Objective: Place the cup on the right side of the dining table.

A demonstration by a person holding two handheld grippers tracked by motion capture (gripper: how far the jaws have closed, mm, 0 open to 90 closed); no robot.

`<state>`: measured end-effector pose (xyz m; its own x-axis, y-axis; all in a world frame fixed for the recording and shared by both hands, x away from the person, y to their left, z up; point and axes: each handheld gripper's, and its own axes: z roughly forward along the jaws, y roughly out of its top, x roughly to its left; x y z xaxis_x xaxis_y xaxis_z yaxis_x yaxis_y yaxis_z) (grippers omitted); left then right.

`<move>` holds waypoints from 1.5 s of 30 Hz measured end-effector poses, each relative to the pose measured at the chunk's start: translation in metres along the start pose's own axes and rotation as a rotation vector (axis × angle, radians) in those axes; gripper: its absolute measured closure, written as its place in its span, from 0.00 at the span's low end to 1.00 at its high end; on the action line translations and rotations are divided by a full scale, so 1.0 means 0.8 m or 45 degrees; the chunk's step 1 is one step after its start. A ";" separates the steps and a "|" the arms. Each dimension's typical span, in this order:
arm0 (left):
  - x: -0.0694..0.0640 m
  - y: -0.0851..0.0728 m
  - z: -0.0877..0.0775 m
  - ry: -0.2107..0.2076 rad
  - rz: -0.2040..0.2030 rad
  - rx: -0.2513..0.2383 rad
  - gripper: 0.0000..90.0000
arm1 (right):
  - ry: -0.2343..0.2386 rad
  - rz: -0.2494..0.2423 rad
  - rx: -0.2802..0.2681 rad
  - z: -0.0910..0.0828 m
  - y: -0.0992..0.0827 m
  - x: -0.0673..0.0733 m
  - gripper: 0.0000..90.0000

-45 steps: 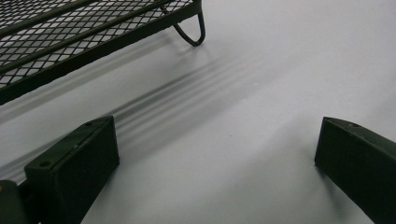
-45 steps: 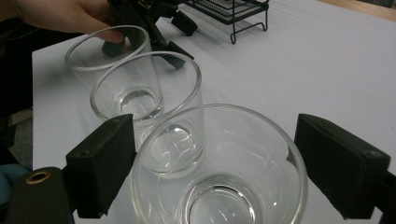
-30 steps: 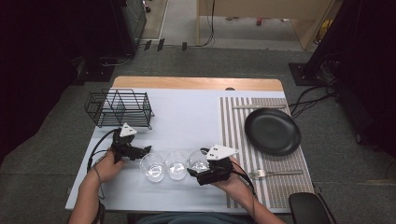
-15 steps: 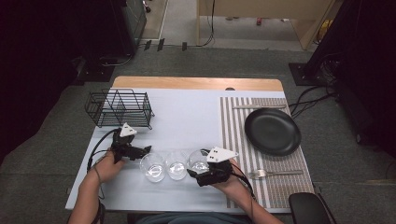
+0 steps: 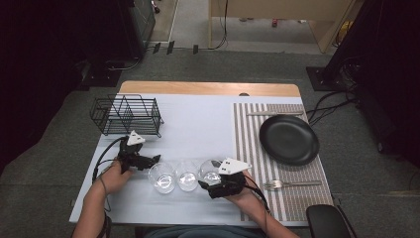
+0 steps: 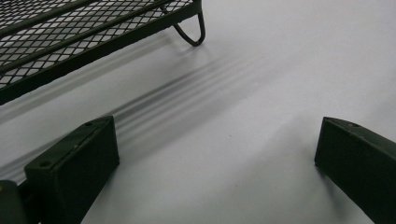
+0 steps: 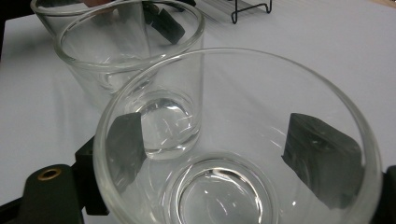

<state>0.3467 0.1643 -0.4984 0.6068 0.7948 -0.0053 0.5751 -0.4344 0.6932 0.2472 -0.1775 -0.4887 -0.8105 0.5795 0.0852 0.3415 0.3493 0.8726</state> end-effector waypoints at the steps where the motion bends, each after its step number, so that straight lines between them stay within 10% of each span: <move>1: 0.000 0.000 0.000 0.000 0.000 0.000 0.00 | 0.006 -0.001 -0.004 0.001 -0.001 -0.001 0.20; 45: 0.000 0.000 0.000 0.000 -0.001 0.000 0.00 | 0.027 -0.051 0.023 0.002 0.000 -0.003 0.22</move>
<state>0.3466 0.1643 -0.4984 0.6065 0.7950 -0.0055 0.5753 -0.4341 0.6933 0.2496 -0.1774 -0.4898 -0.8333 0.5495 0.0607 0.3173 0.3853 0.8665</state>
